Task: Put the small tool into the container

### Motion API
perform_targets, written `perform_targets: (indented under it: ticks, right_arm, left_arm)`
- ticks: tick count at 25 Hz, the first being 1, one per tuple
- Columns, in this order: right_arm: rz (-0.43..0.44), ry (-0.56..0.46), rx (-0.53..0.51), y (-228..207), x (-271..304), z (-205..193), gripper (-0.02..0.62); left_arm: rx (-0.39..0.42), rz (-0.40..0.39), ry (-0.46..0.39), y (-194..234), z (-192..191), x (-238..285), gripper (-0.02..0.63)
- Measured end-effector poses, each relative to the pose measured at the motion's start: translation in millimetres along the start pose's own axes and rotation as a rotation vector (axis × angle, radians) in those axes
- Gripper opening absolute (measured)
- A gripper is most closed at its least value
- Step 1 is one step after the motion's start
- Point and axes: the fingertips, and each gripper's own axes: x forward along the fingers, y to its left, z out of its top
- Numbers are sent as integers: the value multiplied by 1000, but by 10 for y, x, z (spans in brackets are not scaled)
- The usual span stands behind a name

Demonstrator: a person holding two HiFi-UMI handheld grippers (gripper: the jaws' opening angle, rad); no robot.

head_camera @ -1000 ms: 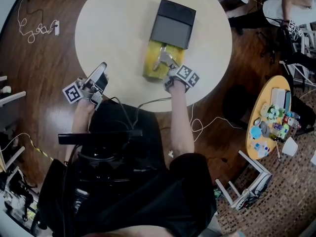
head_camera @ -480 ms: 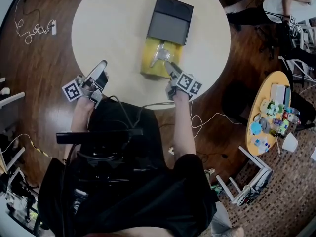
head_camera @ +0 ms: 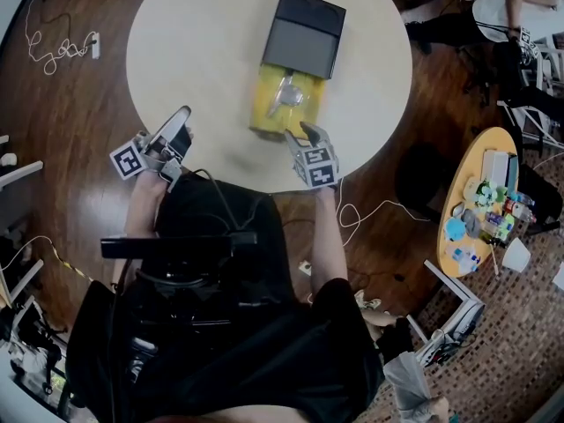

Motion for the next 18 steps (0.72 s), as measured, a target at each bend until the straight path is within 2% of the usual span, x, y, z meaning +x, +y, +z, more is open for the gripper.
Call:
perform_targets:
  ticks: [4,8,10,13,18]
  right_arm:
    - [-5,107,-338,201,48,-138,176]
    - [-11,204,-576,294,189,-313,166]
    - [-18,239,-648,301,264,-386,148]
    - [-33,271,-706,273,341,-449,77]
    - [-7,278,-715,277,368,-466,67]
  left_arm:
    - [2,1,-5,-9,12,-18,41]
    - [4,4,-4,-17,24,-12,41]
    - [3,3,-4,-21,25,-13,41]
    - [6,6,-7,-5,33,-42,41]
    - [9,9,-15,0,40,-75,41]
